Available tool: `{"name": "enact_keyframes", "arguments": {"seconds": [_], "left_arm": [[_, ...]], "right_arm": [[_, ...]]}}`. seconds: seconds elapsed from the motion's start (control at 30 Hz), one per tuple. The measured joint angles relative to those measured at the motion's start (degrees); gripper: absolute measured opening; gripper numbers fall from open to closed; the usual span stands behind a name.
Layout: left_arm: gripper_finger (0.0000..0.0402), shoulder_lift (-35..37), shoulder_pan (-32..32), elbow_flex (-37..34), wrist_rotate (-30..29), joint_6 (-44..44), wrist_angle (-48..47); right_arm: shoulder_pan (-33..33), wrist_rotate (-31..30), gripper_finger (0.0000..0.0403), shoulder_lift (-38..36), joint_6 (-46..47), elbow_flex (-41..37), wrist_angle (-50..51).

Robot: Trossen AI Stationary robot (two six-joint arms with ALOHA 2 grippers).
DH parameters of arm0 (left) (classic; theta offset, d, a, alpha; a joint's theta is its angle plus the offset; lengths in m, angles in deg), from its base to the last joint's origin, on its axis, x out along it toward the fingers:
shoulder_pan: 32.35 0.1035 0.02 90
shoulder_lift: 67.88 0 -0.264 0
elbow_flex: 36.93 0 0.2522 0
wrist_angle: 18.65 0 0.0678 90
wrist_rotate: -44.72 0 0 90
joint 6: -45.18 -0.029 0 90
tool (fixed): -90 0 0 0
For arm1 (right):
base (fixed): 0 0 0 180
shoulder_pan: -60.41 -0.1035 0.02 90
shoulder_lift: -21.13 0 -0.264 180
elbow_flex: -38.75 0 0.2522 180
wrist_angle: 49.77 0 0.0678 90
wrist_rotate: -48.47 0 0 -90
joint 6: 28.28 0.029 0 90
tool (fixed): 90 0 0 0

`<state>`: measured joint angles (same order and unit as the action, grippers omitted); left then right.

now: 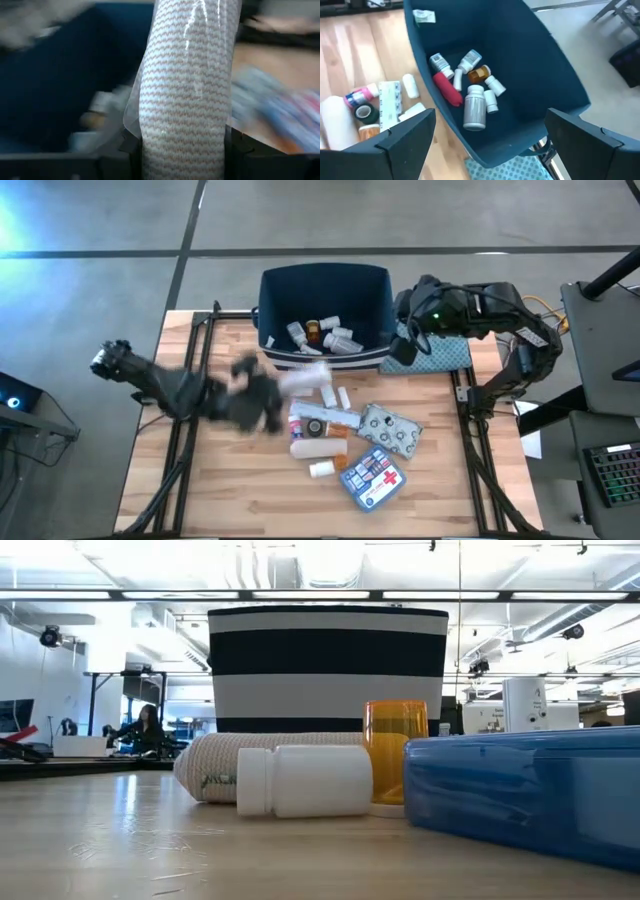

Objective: Pick & place medical supplies in basket/bin
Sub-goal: Put the gray bandage into the blue bin, then put the orange medicine bottle into the blue bin

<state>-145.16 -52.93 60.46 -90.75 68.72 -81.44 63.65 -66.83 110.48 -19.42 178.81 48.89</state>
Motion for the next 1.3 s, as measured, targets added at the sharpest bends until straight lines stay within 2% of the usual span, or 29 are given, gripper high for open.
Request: {"name": "enact_keyframes", "arguments": {"seconds": [0.13, 0.23, 0.33, 0.47, 0.67, 0.8, 0.93, 1.03, 1.17, 1.3], "left_arm": [[0.0143, 0.8, 19.2, 1.0, 4.1, -6.9, 1.8], [0.015, -0.4, 30.3, 0.8, 8.6, -17.9, 6.2], [0.0174, -1.9, 36.3, 1.3, 12.5, -21.0, 7.1], [0.0225, -2.5, 37.5, 3.0, 13.5, -22.0, 7.1], [0.0275, -0.6, 33.2, 7.4, 13.5, -25.1, 1.0], [0.0278, 1.1, 25.1, 12.6, 13.6, -14.6, -11.1], [0.0279, 2.3, 13.8, 15.0, 13.6, -2.6, -19.0], [0.0279, 3.6, 5.5, 14.3, 13.6, 4.1, -20.1], [0.0279, 4.2, -2.8, 10.9, 13.7, 9.2, -20.2], [0.0279, 4.3, -7.1, 5.2, 13.7, 15.4, -20.2]], "right_arm": [[-0.2, -0.7, 0.0364, -0.1, 1.0, 0.0, 0.1], [-0.7, -0.6, 0.0364, 0.0, 2.3, -0.1, 0.2], [-1.8, -0.6, 0.0364, 0.0, 4.7, -0.7, 0.3], [-4.4, -1.6, 0.0364, -0.1, 7.6, -2.6, 2.3], [-8.4, -1.6, 0.0364, -0.6, 9.7, -8.9, 3.3], [-11.0, 1.5, 0.0364, -1.2, 13.2, -14.9, 5.2], [-13.2, 9.5, 0.0364, -3.2, 18.5, -23.3, 3.7], [-16.3, 16.8, 0.0364, -4.2, 20.9, -30.6, 2.3], [-21.6, 21.1, 0.0364, -4.4, 24.0, -40.6, -1.5], [-24.9, 23.7, 0.0364, -4.0, 26.8, -48.8, -15.1]]}}
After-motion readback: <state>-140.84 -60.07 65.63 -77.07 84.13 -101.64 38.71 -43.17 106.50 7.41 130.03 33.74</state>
